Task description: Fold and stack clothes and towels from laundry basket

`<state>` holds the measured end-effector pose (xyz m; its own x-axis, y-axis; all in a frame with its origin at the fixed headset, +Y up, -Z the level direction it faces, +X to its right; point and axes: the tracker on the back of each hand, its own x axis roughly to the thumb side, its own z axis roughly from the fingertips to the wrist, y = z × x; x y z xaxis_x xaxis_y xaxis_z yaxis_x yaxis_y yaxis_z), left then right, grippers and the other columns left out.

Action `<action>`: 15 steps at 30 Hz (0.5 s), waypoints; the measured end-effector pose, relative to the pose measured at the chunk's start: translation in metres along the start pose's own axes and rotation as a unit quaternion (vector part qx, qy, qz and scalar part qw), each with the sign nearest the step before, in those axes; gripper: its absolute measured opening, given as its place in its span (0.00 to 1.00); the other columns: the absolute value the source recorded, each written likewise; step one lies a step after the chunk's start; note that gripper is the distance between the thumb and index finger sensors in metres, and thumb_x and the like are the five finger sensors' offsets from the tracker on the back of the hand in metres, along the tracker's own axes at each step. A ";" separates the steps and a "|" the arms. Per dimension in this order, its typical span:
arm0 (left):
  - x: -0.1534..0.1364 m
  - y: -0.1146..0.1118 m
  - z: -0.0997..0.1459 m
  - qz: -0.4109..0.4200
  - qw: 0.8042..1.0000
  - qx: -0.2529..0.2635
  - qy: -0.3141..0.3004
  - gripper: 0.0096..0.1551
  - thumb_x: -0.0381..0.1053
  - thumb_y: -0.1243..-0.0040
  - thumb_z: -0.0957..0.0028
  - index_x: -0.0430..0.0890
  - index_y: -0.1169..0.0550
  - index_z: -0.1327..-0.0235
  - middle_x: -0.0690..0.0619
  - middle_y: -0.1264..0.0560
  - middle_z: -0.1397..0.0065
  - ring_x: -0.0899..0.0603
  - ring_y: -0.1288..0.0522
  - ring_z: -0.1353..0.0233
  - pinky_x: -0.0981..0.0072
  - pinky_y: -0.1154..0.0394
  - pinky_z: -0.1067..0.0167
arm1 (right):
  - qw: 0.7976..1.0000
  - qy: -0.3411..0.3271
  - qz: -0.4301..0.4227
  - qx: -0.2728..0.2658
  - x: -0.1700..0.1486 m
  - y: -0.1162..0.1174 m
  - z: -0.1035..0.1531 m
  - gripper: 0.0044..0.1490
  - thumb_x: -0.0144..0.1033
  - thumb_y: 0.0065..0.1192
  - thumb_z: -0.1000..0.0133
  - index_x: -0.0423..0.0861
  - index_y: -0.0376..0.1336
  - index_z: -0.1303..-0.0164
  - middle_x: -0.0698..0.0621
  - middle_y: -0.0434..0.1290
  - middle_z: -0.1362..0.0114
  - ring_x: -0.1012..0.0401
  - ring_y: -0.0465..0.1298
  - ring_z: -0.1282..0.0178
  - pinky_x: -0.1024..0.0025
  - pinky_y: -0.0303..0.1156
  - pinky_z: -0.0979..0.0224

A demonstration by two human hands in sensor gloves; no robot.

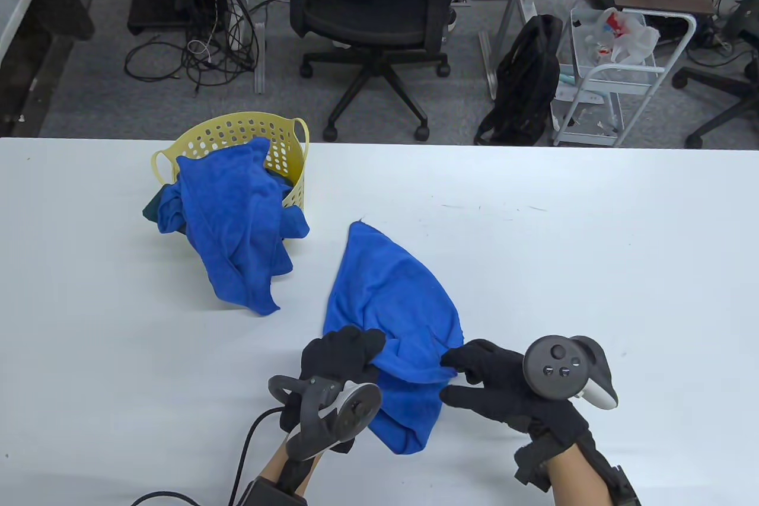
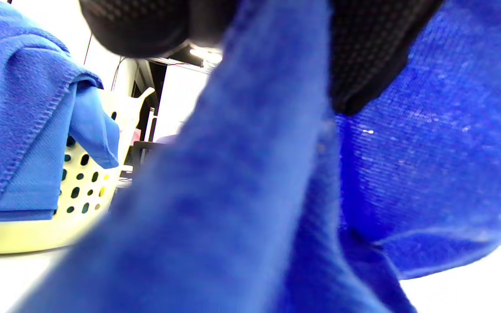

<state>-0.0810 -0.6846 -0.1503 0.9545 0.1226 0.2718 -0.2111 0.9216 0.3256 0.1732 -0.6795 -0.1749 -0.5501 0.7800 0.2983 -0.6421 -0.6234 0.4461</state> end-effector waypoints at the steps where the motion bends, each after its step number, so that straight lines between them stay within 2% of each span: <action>1: 0.002 -0.001 0.000 0.001 1.000 -0.006 -0.003 0.23 0.58 0.24 0.49 0.58 0.20 0.43 0.63 0.23 0.52 0.57 0.21 0.60 0.58 0.17 0.50 | 1.000 -0.009 -0.015 -0.024 -0.002 0.005 -0.002 0.34 0.55 0.56 0.35 0.38 0.72 0.38 0.30 0.63 0.21 0.37 0.69 0.31 0.30 0.61 0.28; 3: 0.004 -0.004 0.000 0.001 1.000 -0.011 -0.006 0.23 0.58 0.24 0.49 0.58 0.20 0.43 0.63 0.23 0.52 0.57 0.21 0.60 0.58 0.17 0.50 | 0.999 -0.007 -0.023 -0.034 -0.004 0.014 -0.007 0.29 0.50 0.64 0.37 0.38 0.73 0.41 0.31 0.64 0.22 0.38 0.70 0.32 0.30 0.62 0.29; 4: 0.005 -0.004 0.000 0.000 1.000 -0.015 -0.006 0.23 0.58 0.24 0.49 0.58 0.20 0.42 0.63 0.23 0.52 0.57 0.21 0.60 0.58 0.17 0.50 | 1.000 -0.002 -0.017 -0.016 -0.004 0.017 -0.009 0.31 0.50 0.66 0.39 0.38 0.71 0.38 0.31 0.63 0.21 0.37 0.69 0.30 0.29 0.61 0.28; 5: 0.005 -0.005 0.001 0.002 1.000 -0.017 -0.006 0.23 0.58 0.24 0.49 0.57 0.20 0.42 0.63 0.23 0.52 0.57 0.21 0.60 0.58 0.17 0.50 | 1.000 0.005 -0.005 0.001 -0.004 0.021 -0.010 0.37 0.52 0.66 0.39 0.36 0.67 0.30 0.30 0.61 0.20 0.37 0.67 0.29 0.29 0.60 0.28; 7: 0.005 -0.005 0.001 0.013 1.000 -0.022 0.001 0.23 0.59 0.25 0.48 0.57 0.21 0.42 0.63 0.23 0.53 0.58 0.21 0.61 0.59 0.17 0.51 | 1.000 0.008 0.004 -0.020 -0.006 0.028 -0.011 0.49 0.55 0.62 0.38 0.33 0.57 0.18 0.29 0.59 0.20 0.37 0.67 0.29 0.30 0.60 0.28; 8: 0.006 -0.005 0.002 0.020 1.000 -0.024 0.002 0.23 0.60 0.26 0.47 0.56 0.21 0.41 0.63 0.23 0.53 0.58 0.22 0.62 0.59 0.17 0.52 | 1.000 0.006 0.002 -0.025 -0.006 0.031 -0.012 0.50 0.56 0.62 0.38 0.33 0.56 0.17 0.29 0.61 0.21 0.37 0.68 0.31 0.30 0.61 0.28; 10: 0.009 -0.004 0.002 0.038 0.999 -0.031 0.003 0.25 0.62 0.27 0.47 0.55 0.21 0.40 0.64 0.23 0.55 0.59 0.22 0.63 0.60 0.17 0.53 | 1.000 0.005 0.001 0.005 -0.005 0.040 -0.015 0.50 0.57 0.63 0.39 0.35 0.57 0.17 0.32 0.64 0.23 0.40 0.70 0.33 0.31 0.62 0.28; 12: 0.013 -0.003 0.003 0.046 0.998 -0.043 0.002 0.27 0.66 0.30 0.46 0.54 0.20 0.40 0.65 0.23 0.57 0.59 0.22 0.64 0.60 0.16 0.54 | 1.000 0.011 0.011 0.017 -0.003 0.045 -0.015 0.42 0.54 0.65 0.39 0.40 0.60 0.21 0.36 0.67 0.26 0.44 0.73 0.35 0.32 0.63 0.28; 14: 0.017 -0.003 0.002 0.042 0.997 -0.066 0.004 0.27 0.66 0.31 0.46 0.54 0.20 0.40 0.64 0.23 0.56 0.58 0.21 0.63 0.59 0.17 0.53 | 0.999 0.009 0.024 -0.040 -0.001 0.042 -0.013 0.24 0.42 0.67 0.36 0.42 0.69 0.35 0.39 0.70 0.28 0.45 0.74 0.37 0.34 0.65 0.29; 15: 0.017 -0.004 0.002 0.037 0.996 -0.076 0.004 0.27 0.66 0.30 0.47 0.54 0.20 0.40 0.63 0.23 0.55 0.57 0.21 0.62 0.57 0.17 0.51 | 0.998 0.010 0.028 -0.060 -0.001 0.037 -0.011 0.23 0.40 0.67 0.37 0.42 0.69 0.36 0.38 0.69 0.27 0.44 0.75 0.36 0.34 0.66 0.30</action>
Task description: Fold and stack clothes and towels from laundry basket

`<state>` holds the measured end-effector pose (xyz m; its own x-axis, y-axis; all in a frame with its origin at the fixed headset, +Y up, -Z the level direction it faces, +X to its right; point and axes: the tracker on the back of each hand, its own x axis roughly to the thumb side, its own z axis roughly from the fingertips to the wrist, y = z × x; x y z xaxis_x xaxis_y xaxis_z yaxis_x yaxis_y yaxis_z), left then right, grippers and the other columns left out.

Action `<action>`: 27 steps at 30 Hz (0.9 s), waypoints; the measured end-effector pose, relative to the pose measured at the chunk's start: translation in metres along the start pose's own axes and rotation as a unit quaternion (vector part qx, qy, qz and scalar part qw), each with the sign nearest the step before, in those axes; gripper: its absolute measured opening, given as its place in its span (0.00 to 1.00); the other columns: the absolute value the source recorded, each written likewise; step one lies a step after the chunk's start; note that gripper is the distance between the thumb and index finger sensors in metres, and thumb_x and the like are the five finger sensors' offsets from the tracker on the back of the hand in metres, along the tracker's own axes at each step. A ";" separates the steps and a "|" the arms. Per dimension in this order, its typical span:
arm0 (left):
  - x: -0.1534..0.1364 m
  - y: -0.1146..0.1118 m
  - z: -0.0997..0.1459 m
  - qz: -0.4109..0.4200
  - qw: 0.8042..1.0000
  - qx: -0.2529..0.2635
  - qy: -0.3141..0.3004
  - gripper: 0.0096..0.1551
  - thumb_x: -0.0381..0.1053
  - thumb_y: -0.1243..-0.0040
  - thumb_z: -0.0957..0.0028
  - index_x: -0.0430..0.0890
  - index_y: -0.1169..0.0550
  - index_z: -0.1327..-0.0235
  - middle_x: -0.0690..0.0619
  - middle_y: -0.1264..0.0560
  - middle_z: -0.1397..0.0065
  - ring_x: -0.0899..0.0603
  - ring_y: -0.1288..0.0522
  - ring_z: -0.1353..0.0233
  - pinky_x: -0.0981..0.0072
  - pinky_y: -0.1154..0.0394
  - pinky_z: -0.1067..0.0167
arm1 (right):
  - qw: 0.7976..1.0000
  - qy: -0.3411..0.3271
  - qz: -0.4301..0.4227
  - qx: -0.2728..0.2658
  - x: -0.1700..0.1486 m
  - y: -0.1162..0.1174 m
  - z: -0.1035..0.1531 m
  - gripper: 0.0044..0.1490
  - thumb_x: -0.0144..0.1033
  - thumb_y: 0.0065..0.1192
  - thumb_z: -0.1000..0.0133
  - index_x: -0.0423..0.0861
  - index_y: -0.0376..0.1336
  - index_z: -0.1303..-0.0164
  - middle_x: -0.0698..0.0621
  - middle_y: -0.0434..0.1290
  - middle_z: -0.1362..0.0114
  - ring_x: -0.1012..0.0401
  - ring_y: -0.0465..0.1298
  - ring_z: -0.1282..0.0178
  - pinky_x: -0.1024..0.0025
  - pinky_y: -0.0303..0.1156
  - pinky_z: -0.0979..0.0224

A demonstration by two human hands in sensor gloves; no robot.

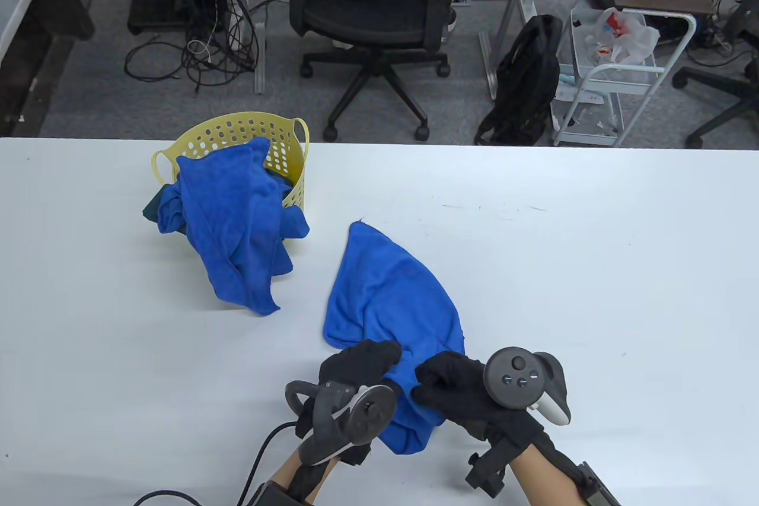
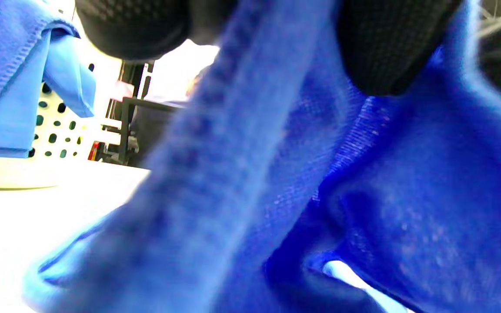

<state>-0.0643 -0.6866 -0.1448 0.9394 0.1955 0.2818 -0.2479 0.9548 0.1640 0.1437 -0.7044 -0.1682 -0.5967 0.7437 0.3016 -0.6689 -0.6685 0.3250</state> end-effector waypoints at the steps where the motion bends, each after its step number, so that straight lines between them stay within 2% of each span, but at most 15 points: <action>1: -0.001 -0.002 -0.001 -0.011 1.000 -0.019 0.000 0.27 0.65 0.29 0.49 0.55 0.20 0.40 0.63 0.22 0.53 0.56 0.20 0.60 0.55 0.17 0.48 | 0.999 -0.004 0.009 -0.033 0.000 -0.008 0.002 0.22 0.37 0.68 0.38 0.40 0.69 0.38 0.37 0.69 0.26 0.42 0.75 0.34 0.34 0.67 0.30; 3: -0.004 -0.008 -0.005 -0.028 0.997 -0.071 -0.005 0.28 0.63 0.27 0.51 0.57 0.21 0.38 0.60 0.22 0.45 0.53 0.19 0.52 0.50 0.19 0.42 | 0.993 -0.011 0.048 -0.109 -0.001 -0.023 0.007 0.21 0.34 0.67 0.39 0.37 0.69 0.41 0.34 0.71 0.26 0.44 0.78 0.38 0.39 0.73 0.34; 5: -0.011 -0.016 -0.009 -0.032 0.993 -0.116 0.007 0.27 0.61 0.28 0.49 0.58 0.21 0.37 0.57 0.22 0.39 0.51 0.19 0.47 0.47 0.20 0.39 | 0.974 -0.016 0.118 -0.193 -0.002 -0.037 0.014 0.18 0.29 0.67 0.39 0.37 0.67 0.43 0.36 0.73 0.29 0.55 0.82 0.48 0.52 0.80 0.42; 6: -0.017 -0.019 -0.011 -0.028 0.992 -0.126 0.010 0.26 0.60 0.29 0.48 0.59 0.22 0.36 0.55 0.22 0.35 0.50 0.18 0.45 0.47 0.20 0.38 | 0.965 -0.024 0.149 -0.212 -0.003 -0.043 0.016 0.17 0.27 0.67 0.41 0.38 0.67 0.44 0.38 0.74 0.31 0.56 0.82 0.50 0.53 0.80 0.43; 7: -0.023 -0.021 -0.012 -0.021 0.992 -0.124 0.010 0.26 0.60 0.30 0.47 0.60 0.22 0.35 0.53 0.22 0.32 0.50 0.18 0.44 0.47 0.20 0.38 | 0.961 -0.028 0.171 -0.213 -0.004 -0.047 0.017 0.17 0.26 0.68 0.41 0.40 0.67 0.44 0.39 0.74 0.31 0.56 0.81 0.50 0.55 0.80 0.43; 9: -0.037 -0.022 -0.014 0.023 0.994 -0.099 0.028 0.25 0.58 0.32 0.45 0.59 0.22 0.34 0.56 0.20 0.36 0.53 0.17 0.48 0.51 0.18 0.41 | 0.960 -0.030 0.172 -0.217 -0.010 -0.051 0.018 0.20 0.24 0.69 0.42 0.41 0.66 0.40 0.40 0.73 0.30 0.55 0.80 0.49 0.54 0.79 0.41; 11: -0.048 -0.017 -0.014 0.073 0.994 -0.068 0.052 0.25 0.56 0.32 0.44 0.58 0.22 0.33 0.55 0.20 0.37 0.53 0.17 0.50 0.51 0.18 0.42 | 0.968 -0.019 0.170 -0.183 -0.014 -0.050 0.015 0.37 0.22 0.68 0.42 0.48 0.61 0.20 0.36 0.70 0.26 0.53 0.79 0.46 0.51 0.77 0.38; 12: -0.051 -0.014 -0.014 0.069 0.994 -0.058 0.059 0.25 0.55 0.32 0.43 0.57 0.22 0.32 0.54 0.20 0.36 0.52 0.17 0.49 0.50 0.19 0.41 | 0.966 -0.014 0.186 -0.181 -0.014 -0.048 0.015 0.40 0.21 0.69 0.42 0.48 0.58 0.18 0.34 0.68 0.24 0.52 0.78 0.44 0.50 0.76 0.36; 13: -0.053 -0.011 -0.013 0.042 0.996 -0.041 0.064 0.25 0.54 0.32 0.42 0.56 0.23 0.31 0.53 0.21 0.36 0.52 0.19 0.49 0.49 0.20 0.40 | 0.953 -0.006 0.238 -0.187 -0.012 -0.045 0.013 0.40 0.21 0.70 0.43 0.45 0.59 0.18 0.33 0.68 0.24 0.51 0.77 0.43 0.49 0.76 0.36; 15: -0.055 -0.005 -0.011 -0.024 0.998 -0.002 0.065 0.25 0.56 0.34 0.41 0.56 0.23 0.30 0.54 0.23 0.36 0.52 0.20 0.47 0.48 0.21 0.38 | 0.931 0.013 0.329 -0.157 -0.011 -0.040 0.011 0.42 0.23 0.68 0.42 0.41 0.56 0.16 0.33 0.66 0.23 0.53 0.77 0.42 0.51 0.76 0.35; 17: -0.056 0.000 -0.010 -0.023 0.997 0.027 0.066 0.25 0.56 0.35 0.41 0.56 0.23 0.31 0.54 0.24 0.35 0.50 0.20 0.43 0.47 0.21 0.37 | 0.916 0.026 0.367 -0.159 -0.010 -0.035 0.009 0.41 0.24 0.67 0.42 0.38 0.57 0.16 0.33 0.66 0.23 0.52 0.77 0.42 0.52 0.77 0.36; 20: -0.057 0.010 -0.009 -0.023 0.997 0.052 0.057 0.24 0.56 0.37 0.41 0.59 0.24 0.30 0.49 0.22 0.26 0.46 0.17 0.37 0.51 0.20 0.39 | 0.895 0.054 0.405 -0.178 -0.009 -0.035 0.010 0.34 0.25 0.66 0.41 0.39 0.62 0.21 0.36 0.70 0.29 0.53 0.77 0.47 0.56 0.77 0.41; 23: -0.060 0.014 -0.009 -0.046 0.998 0.042 0.012 0.25 0.54 0.34 0.44 0.60 0.22 0.32 0.56 0.16 0.35 0.53 0.14 0.45 0.60 0.16 0.45 | 0.884 0.073 0.410 -0.213 -0.010 -0.040 0.014 0.28 0.29 0.65 0.40 0.42 0.68 0.27 0.40 0.73 0.37 0.59 0.76 0.55 0.61 0.78 0.48; 25: -0.066 0.013 -0.009 -0.067 0.997 0.040 0.019 0.26 0.58 0.31 0.48 0.62 0.21 0.35 0.59 0.15 0.39 0.55 0.14 0.48 0.59 0.16 0.45 | 0.887 0.084 0.395 -0.226 -0.013 -0.046 0.016 0.27 0.32 0.65 0.40 0.43 0.69 0.30 0.41 0.74 0.40 0.61 0.75 0.58 0.61 0.77 0.50; 27: -0.071 0.009 -0.009 -0.070 0.996 0.044 0.031 0.27 0.65 0.32 0.54 0.59 0.17 0.43 0.59 0.15 0.50 0.56 0.16 0.56 0.59 0.16 0.49 | 0.886 0.102 0.389 -0.232 -0.017 -0.051 0.018 0.26 0.33 0.66 0.40 0.44 0.69 0.30 0.43 0.74 0.42 0.61 0.74 0.59 0.61 0.77 0.50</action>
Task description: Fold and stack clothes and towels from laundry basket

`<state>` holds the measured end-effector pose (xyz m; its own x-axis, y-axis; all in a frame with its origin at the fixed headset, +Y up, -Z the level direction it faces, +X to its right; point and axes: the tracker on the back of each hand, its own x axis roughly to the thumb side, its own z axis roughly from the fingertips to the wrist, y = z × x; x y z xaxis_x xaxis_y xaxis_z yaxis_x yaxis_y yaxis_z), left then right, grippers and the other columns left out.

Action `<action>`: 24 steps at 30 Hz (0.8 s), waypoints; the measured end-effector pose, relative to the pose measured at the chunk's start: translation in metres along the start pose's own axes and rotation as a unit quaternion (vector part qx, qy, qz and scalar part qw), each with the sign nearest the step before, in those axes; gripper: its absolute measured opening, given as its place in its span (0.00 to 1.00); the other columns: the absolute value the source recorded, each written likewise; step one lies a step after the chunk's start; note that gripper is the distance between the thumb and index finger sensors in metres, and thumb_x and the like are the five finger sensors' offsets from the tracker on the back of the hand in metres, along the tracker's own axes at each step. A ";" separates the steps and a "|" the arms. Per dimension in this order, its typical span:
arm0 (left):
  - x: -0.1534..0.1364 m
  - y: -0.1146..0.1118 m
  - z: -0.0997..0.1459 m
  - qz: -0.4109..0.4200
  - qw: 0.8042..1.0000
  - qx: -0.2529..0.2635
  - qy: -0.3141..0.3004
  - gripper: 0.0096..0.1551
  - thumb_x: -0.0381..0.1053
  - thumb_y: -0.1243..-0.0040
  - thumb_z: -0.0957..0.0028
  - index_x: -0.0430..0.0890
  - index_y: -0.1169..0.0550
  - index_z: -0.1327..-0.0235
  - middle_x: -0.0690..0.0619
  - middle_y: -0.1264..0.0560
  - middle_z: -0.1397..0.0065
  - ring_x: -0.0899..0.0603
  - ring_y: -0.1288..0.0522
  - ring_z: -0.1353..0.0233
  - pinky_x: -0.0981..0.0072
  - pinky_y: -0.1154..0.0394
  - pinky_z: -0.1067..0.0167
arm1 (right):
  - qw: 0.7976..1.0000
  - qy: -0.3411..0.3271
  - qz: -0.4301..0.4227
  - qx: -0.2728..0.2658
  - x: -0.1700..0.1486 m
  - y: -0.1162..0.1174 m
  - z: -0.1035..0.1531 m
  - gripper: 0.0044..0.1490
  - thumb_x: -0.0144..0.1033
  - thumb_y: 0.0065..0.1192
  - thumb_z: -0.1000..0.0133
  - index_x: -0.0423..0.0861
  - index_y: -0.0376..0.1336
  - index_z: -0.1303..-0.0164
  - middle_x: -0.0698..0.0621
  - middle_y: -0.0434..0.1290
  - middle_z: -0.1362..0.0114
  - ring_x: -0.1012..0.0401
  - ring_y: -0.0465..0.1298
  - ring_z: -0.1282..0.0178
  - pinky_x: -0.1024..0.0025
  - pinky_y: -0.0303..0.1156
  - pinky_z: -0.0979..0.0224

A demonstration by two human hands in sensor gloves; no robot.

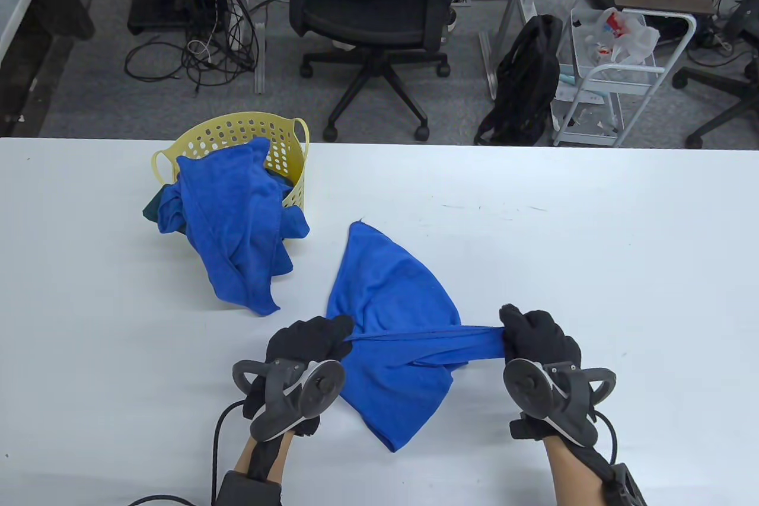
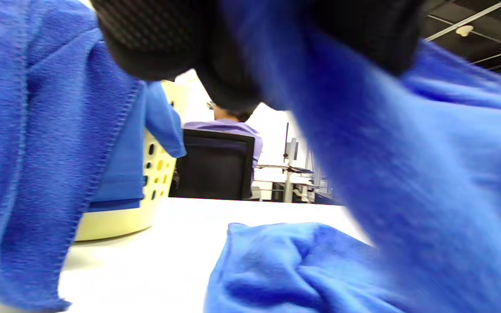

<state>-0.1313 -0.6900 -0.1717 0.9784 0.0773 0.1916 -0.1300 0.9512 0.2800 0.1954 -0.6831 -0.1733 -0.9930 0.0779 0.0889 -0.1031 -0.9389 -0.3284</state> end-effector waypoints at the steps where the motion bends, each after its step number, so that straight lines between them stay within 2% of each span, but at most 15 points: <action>1: -0.002 -0.004 0.000 -0.002 1.000 -0.006 0.006 0.27 0.68 0.34 0.55 0.58 0.17 0.46 0.60 0.16 0.54 0.57 0.17 0.58 0.59 0.16 0.50 | 1.000 0.002 -0.001 -0.007 -0.003 -0.001 -0.001 0.25 0.34 0.66 0.40 0.45 0.70 0.32 0.45 0.74 0.44 0.62 0.74 0.60 0.61 0.77 0.50; 3: -0.006 -0.009 0.000 0.002 1.000 -0.015 0.013 0.27 0.71 0.37 0.57 0.57 0.16 0.52 0.61 0.16 0.58 0.57 0.17 0.61 0.59 0.16 0.52 | 1.000 0.012 -0.021 -0.008 -0.009 -0.001 -0.002 0.25 0.35 0.67 0.40 0.45 0.71 0.33 0.46 0.75 0.48 0.63 0.73 0.62 0.60 0.77 0.50; 5: -0.011 -0.012 -0.002 0.024 0.998 -0.053 0.006 0.27 0.70 0.36 0.58 0.58 0.16 0.51 0.61 0.16 0.57 0.57 0.17 0.59 0.59 0.16 0.51 | 0.999 0.021 -0.037 -0.008 -0.014 -0.001 -0.003 0.24 0.36 0.68 0.41 0.45 0.71 0.35 0.46 0.75 0.49 0.63 0.73 0.63 0.58 0.77 0.48; 6: -0.016 -0.013 -0.005 0.059 0.991 -0.111 -0.042 0.26 0.68 0.35 0.56 0.59 0.16 0.48 0.62 0.15 0.53 0.57 0.16 0.56 0.60 0.16 0.48 | 0.999 0.023 -0.039 -0.008 -0.017 -0.001 -0.003 0.24 0.36 0.68 0.41 0.45 0.71 0.35 0.46 0.75 0.49 0.63 0.73 0.63 0.58 0.77 0.47; 8: -0.024 -0.014 -0.007 0.133 0.974 -0.167 -0.079 0.26 0.63 0.33 0.51 0.60 0.19 0.40 0.62 0.16 0.45 0.57 0.15 0.49 0.60 0.16 0.44 | 0.998 0.022 -0.051 0.000 -0.021 0.000 -0.004 0.24 0.36 0.68 0.41 0.45 0.71 0.34 0.46 0.75 0.48 0.62 0.73 0.62 0.54 0.76 0.42; 10: -0.036 -0.013 -0.008 0.197 0.960 -0.181 -0.078 0.27 0.57 0.32 0.47 0.60 0.21 0.33 0.60 0.17 0.38 0.56 0.15 0.44 0.59 0.16 0.40 | 0.996 0.028 -0.083 0.016 -0.024 0.002 -0.005 0.25 0.34 0.67 0.41 0.44 0.71 0.33 0.45 0.74 0.47 0.60 0.74 0.60 0.49 0.74 0.39; 12: -0.046 -0.010 -0.008 0.214 0.952 -0.205 -0.077 0.28 0.52 0.32 0.45 0.60 0.23 0.29 0.59 0.19 0.33 0.55 0.16 0.39 0.58 0.17 0.36 | 0.995 0.024 -0.097 0.027 -0.026 0.003 -0.006 0.25 0.31 0.66 0.40 0.44 0.70 0.31 0.44 0.73 0.43 0.58 0.74 0.56 0.45 0.72 0.35; 17: -0.054 -0.007 -0.006 0.209 0.959 -0.184 -0.047 0.28 0.48 0.34 0.43 0.60 0.24 0.27 0.58 0.21 0.29 0.53 0.17 0.36 0.55 0.19 0.33 | 0.993 0.008 -0.114 0.042 -0.025 0.005 -0.007 0.29 0.24 0.62 0.39 0.42 0.66 0.25 0.41 0.69 0.34 0.52 0.73 0.45 0.38 0.68 0.30; 19: -0.057 -0.008 -0.004 0.204 0.970 -0.132 0.003 0.26 0.51 0.32 0.45 0.60 0.22 0.31 0.58 0.19 0.32 0.53 0.17 0.39 0.56 0.18 0.35 | 0.993 0.014 -0.106 0.044 -0.027 0.006 -0.007 0.31 0.22 0.62 0.39 0.41 0.64 0.23 0.39 0.67 0.32 0.51 0.73 0.44 0.38 0.68 0.30; 21: -0.058 -0.006 -0.001 0.188 0.978 -0.071 0.047 0.23 0.54 0.28 0.50 0.62 0.19 0.40 0.59 0.17 0.37 0.54 0.16 0.46 0.56 0.17 0.41 | 0.995 0.016 -0.090 0.041 -0.028 0.007 -0.007 0.32 0.24 0.63 0.40 0.41 0.64 0.22 0.39 0.68 0.33 0.53 0.74 0.45 0.41 0.70 0.31; 24: -0.061 -0.002 0.003 0.155 0.982 -0.015 0.108 0.21 0.56 0.25 0.56 0.63 0.18 0.48 0.60 0.17 0.42 0.55 0.17 0.51 0.58 0.17 0.46 | 0.998 0.042 -0.039 0.003 -0.031 0.008 -0.004 0.24 0.36 0.65 0.40 0.45 0.71 0.33 0.43 0.72 0.39 0.56 0.75 0.52 0.47 0.74 0.36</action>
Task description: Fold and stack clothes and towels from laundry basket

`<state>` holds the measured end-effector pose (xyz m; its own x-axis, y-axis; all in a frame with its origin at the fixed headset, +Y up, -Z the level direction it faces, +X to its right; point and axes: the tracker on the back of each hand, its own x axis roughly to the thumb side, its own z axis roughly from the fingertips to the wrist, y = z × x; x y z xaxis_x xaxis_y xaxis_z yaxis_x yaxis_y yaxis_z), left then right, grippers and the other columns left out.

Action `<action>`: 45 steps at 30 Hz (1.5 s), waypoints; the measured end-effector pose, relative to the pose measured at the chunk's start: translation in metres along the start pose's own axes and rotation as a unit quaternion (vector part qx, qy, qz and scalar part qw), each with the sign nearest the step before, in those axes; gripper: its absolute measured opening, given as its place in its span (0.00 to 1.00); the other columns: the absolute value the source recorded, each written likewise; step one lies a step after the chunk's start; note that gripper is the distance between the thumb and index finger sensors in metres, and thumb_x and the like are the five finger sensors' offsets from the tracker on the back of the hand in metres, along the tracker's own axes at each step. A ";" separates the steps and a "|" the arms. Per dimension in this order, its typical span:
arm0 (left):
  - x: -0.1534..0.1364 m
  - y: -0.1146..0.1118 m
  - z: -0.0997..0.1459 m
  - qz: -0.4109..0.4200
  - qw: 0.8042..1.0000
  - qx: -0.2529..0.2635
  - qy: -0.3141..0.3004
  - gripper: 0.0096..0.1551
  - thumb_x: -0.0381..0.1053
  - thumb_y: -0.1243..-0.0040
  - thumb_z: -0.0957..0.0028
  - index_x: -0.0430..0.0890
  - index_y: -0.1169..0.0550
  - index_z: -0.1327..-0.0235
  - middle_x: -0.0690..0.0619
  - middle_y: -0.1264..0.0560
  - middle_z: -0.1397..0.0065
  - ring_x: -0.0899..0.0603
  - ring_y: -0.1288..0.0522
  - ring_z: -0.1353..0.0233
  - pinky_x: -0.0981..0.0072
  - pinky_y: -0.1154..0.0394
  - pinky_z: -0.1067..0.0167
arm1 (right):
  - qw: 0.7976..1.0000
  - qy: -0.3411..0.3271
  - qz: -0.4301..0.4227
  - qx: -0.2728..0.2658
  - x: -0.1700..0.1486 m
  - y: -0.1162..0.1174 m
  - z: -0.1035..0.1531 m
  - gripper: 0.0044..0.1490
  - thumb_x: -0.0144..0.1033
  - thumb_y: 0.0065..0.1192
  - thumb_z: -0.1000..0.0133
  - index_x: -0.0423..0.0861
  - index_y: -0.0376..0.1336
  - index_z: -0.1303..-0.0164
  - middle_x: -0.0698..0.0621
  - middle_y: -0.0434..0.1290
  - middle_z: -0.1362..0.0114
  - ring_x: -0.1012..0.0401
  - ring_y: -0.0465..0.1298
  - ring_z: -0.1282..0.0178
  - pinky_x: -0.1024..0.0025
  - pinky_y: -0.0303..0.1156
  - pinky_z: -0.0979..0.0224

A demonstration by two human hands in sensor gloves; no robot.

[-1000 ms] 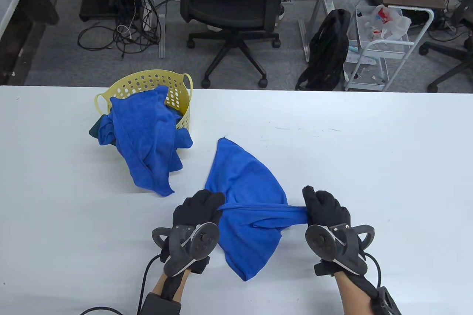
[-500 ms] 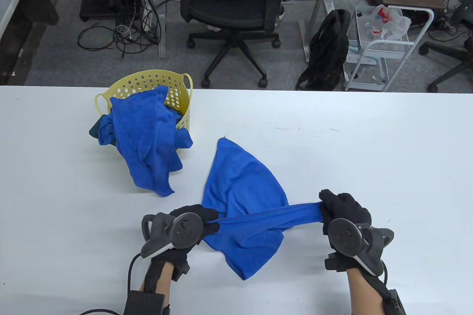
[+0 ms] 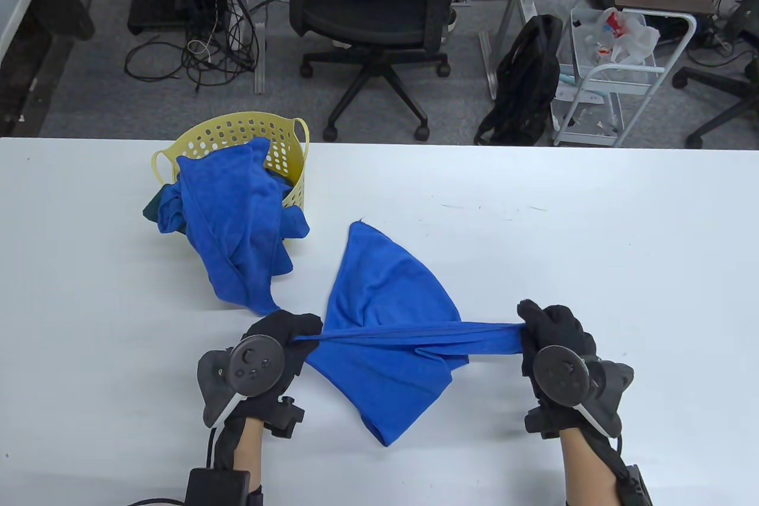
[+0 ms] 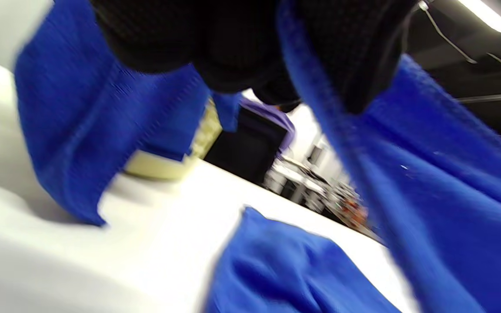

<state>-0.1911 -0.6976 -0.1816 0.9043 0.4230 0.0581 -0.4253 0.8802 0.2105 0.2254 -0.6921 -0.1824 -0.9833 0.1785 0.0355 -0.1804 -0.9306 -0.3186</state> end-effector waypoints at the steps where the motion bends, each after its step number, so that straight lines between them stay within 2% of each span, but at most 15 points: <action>1: -0.002 0.001 0.000 -0.003 1.000 0.017 0.011 0.21 0.56 0.24 0.57 0.63 0.18 0.49 0.60 0.17 0.43 0.56 0.17 0.53 0.60 0.17 0.48 | 1.000 0.006 0.004 -0.001 -0.002 0.000 -0.001 0.24 0.39 0.65 0.40 0.45 0.71 0.35 0.43 0.71 0.38 0.56 0.75 0.52 0.48 0.74 0.37; 6: -0.004 0.011 -0.001 -0.005 0.998 0.038 0.044 0.23 0.61 0.27 0.54 0.62 0.19 0.44 0.59 0.17 0.41 0.61 0.17 0.62 0.72 0.17 0.61 | 0.979 0.026 -0.197 0.035 -0.016 -0.006 -0.005 0.25 0.35 0.59 0.37 0.41 0.66 0.31 0.31 0.63 0.20 0.65 0.80 0.56 0.70 0.83 0.53; 9: -0.001 0.033 -0.020 0.201 0.976 -0.073 0.046 0.24 0.54 0.33 0.41 0.54 0.25 0.33 0.51 0.19 0.31 0.63 0.15 0.64 0.76 0.16 0.66 | 0.802 0.025 -0.572 0.168 -0.030 -0.008 -0.026 0.25 0.27 0.53 0.34 0.33 0.60 0.28 0.23 0.62 0.22 0.64 0.84 0.60 0.74 0.86 0.60; 12: 0.010 0.038 -0.063 0.282 0.905 -0.313 0.059 0.23 0.45 0.36 0.34 0.44 0.28 0.28 0.38 0.20 0.30 0.60 0.13 0.63 0.78 0.15 0.68 | 0.686 0.085 -0.656 0.303 -0.042 -0.004 -0.059 0.25 0.25 0.52 0.33 0.28 0.59 0.29 0.26 0.74 0.39 0.66 0.85 0.63 0.76 0.87 0.62; 16: 0.043 0.014 -0.122 0.115 0.898 -0.388 0.170 0.22 0.43 0.40 0.31 0.40 0.30 0.27 0.37 0.19 0.34 0.59 0.12 0.61 0.79 0.14 0.67 | 0.739 0.238 -0.547 0.313 -0.047 0.010 -0.107 0.24 0.23 0.51 0.33 0.26 0.59 0.30 0.27 0.76 0.45 0.61 0.87 0.57 0.68 0.89 0.55; 18: 0.068 0.014 -0.150 0.101 0.959 -0.149 0.220 0.23 0.46 0.42 0.34 0.45 0.32 0.28 0.42 0.21 0.30 0.52 0.11 0.43 0.72 0.10 0.52 | 0.819 0.262 -0.477 0.182 -0.043 -0.006 -0.136 0.25 0.23 0.50 0.34 0.29 0.58 0.29 0.23 0.70 0.32 0.48 0.83 0.40 0.57 0.85 0.41; 20: 0.100 0.038 -0.169 0.111 0.985 0.100 0.085 0.23 0.48 0.41 0.39 0.50 0.32 0.32 0.42 0.26 0.23 0.48 0.17 0.31 0.67 0.13 0.40 | 0.851 0.159 -0.498 -0.048 -0.028 -0.050 -0.156 0.25 0.24 0.50 0.36 0.33 0.57 0.29 0.23 0.61 0.23 0.45 0.75 0.27 0.48 0.71 0.29; 22: 0.129 0.086 -0.177 0.124 0.967 0.207 -0.077 0.23 0.48 0.44 0.39 0.53 0.36 0.33 0.45 0.38 0.15 0.47 0.28 0.20 0.64 0.23 0.29 | 0.847 0.015 -0.479 -0.230 -0.015 -0.105 -0.163 0.25 0.25 0.50 0.38 0.35 0.57 0.30 0.28 0.60 0.21 0.47 0.74 0.26 0.48 0.66 0.27; 25: 0.138 0.149 -0.160 0.174 0.916 0.308 -0.192 0.23 0.48 0.44 0.38 0.56 0.37 0.34 0.49 0.41 0.14 0.48 0.31 0.18 0.63 0.26 0.26 | 0.816 -0.112 -0.500 -0.265 -0.017 -0.162 -0.127 0.25 0.27 0.49 0.37 0.40 0.56 0.29 0.35 0.57 0.17 0.50 0.71 0.21 0.48 0.60 0.21; 28: 0.132 0.165 -0.127 0.125 0.891 0.340 -0.272 0.23 0.48 0.42 0.39 0.56 0.36 0.34 0.49 0.40 0.14 0.48 0.30 0.18 0.61 0.27 0.26 | 0.831 -0.187 -0.450 -0.267 -0.027 -0.168 -0.087 0.25 0.27 0.50 0.36 0.41 0.57 0.28 0.35 0.58 0.17 0.50 0.71 0.21 0.47 0.59 0.20; 31: 0.123 0.135 -0.098 0.085 0.911 0.280 -0.290 0.23 0.49 0.41 0.40 0.57 0.34 0.34 0.50 0.35 0.16 0.48 0.25 0.21 0.58 0.23 0.27 | 0.875 -0.186 -0.387 -0.224 -0.037 -0.141 -0.057 0.25 0.29 0.50 0.35 0.41 0.57 0.27 0.35 0.60 0.18 0.49 0.73 0.23 0.45 0.61 0.21; 34: 0.100 0.065 -0.069 -0.032 0.969 0.115 -0.216 0.22 0.50 0.40 0.39 0.58 0.33 0.33 0.52 0.28 0.22 0.50 0.19 0.32 0.58 0.19 0.37 | 0.927 -0.135 -0.331 -0.109 -0.052 -0.093 -0.031 0.25 0.31 0.53 0.34 0.41 0.60 0.27 0.35 0.69 0.25 0.48 0.80 0.35 0.43 0.73 0.31; 37: 0.081 0.005 -0.042 -0.109 0.967 -0.061 -0.222 0.32 0.48 0.40 0.39 0.54 0.35 0.22 0.53 0.23 0.29 0.53 0.15 0.44 0.64 0.16 0.48 | 0.959 -0.091 -0.262 0.050 -0.062 -0.050 -0.015 0.24 0.31 0.57 0.35 0.41 0.64 0.29 0.35 0.75 0.32 0.51 0.83 0.44 0.46 0.76 0.37; 41: 0.063 -0.036 -0.004 -0.178 0.927 -0.239 -0.228 0.27 0.50 0.40 0.39 0.57 0.26 0.26 0.53 0.21 0.31 0.55 0.14 0.50 0.69 0.16 0.54 | 0.937 -0.077 -0.227 0.254 -0.066 -0.014 0.005 0.24 0.30 0.60 0.36 0.41 0.66 0.30 0.37 0.79 0.39 0.56 0.83 0.55 0.52 0.79 0.44; 45: 0.053 -0.024 -0.005 -0.093 0.900 -0.373 -0.206 0.22 0.50 0.40 0.38 0.59 0.24 0.30 0.52 0.20 0.31 0.57 0.14 0.57 0.73 0.17 0.59 | 0.873 -0.082 -0.288 0.385 -0.062 -0.014 0.006 0.24 0.29 0.59 0.35 0.37 0.66 0.29 0.36 0.79 0.46 0.66 0.82 0.65 0.64 0.82 0.54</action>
<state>-0.1328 -0.6951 -0.1883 0.8344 0.2735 0.4786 -0.0336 0.8919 -0.4510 0.2885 -0.6923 -0.1748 -0.7029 0.6981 0.1361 -0.5464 -0.6525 0.5250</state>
